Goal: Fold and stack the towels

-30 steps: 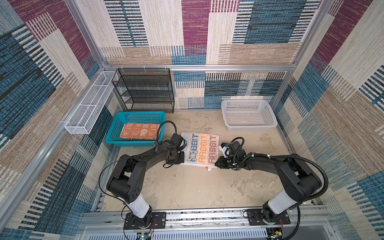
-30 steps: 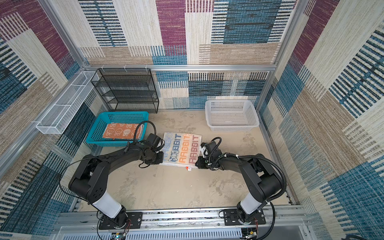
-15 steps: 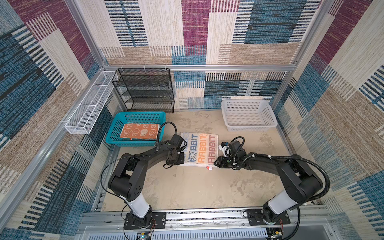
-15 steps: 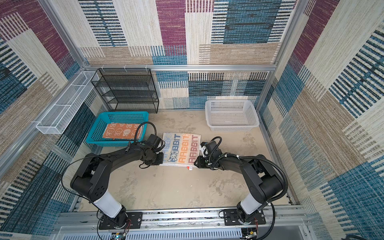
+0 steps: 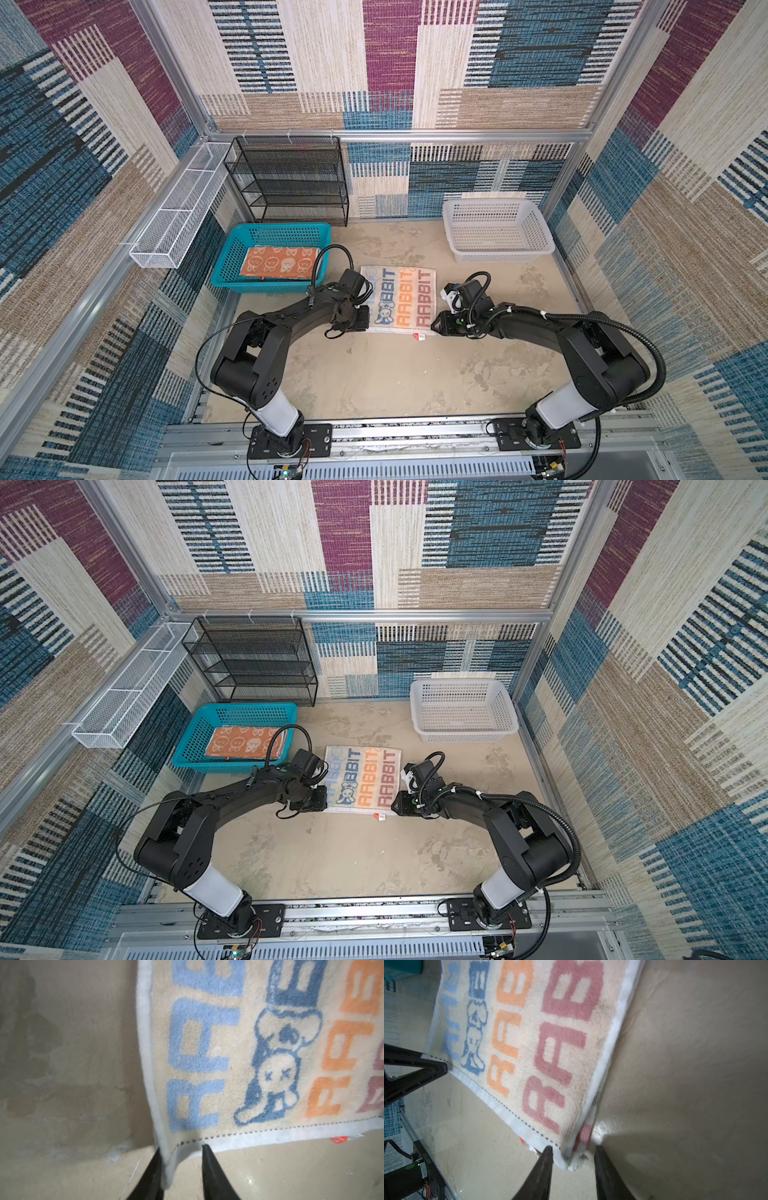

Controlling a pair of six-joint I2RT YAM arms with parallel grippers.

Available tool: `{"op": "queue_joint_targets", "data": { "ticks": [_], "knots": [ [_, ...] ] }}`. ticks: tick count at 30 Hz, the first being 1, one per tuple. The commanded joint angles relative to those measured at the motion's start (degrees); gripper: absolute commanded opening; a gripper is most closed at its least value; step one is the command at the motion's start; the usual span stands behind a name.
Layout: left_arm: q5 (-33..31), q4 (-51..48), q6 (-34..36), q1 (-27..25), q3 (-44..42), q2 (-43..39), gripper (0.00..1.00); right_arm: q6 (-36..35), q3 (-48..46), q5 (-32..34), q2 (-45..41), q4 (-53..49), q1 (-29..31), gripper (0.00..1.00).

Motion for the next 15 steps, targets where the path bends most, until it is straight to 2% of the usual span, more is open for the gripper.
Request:
{"op": "queue_joint_targets", "data": {
  "ticks": [1,4,6,8,15],
  "knots": [
    [1.15,0.64,-0.35,-0.04,-0.27,-1.17,0.42,-0.36,0.77,0.59,-0.94,-0.60,0.05,0.37],
    [1.24,0.28,-0.62,-0.03,-0.27,-2.80,0.59,-0.45,1.33,0.81,-1.84,-1.14,0.00,0.40],
    [1.23,-0.48,-0.51,-0.04,0.16,-3.62,0.82,-0.63,1.86,1.12,-2.67,-1.76,0.05,0.45],
    [1.08,-1.52,-0.48,-0.04,0.54,-4.23,0.97,-0.61,2.50,0.88,-3.50,-1.98,0.04,0.50],
    [1.72,-1.64,-2.48,0.73,0.69,-8.61,0.99,0.56,4.30,-2.80,-4.82,0.42,1.13,0.75]
  ]
}}
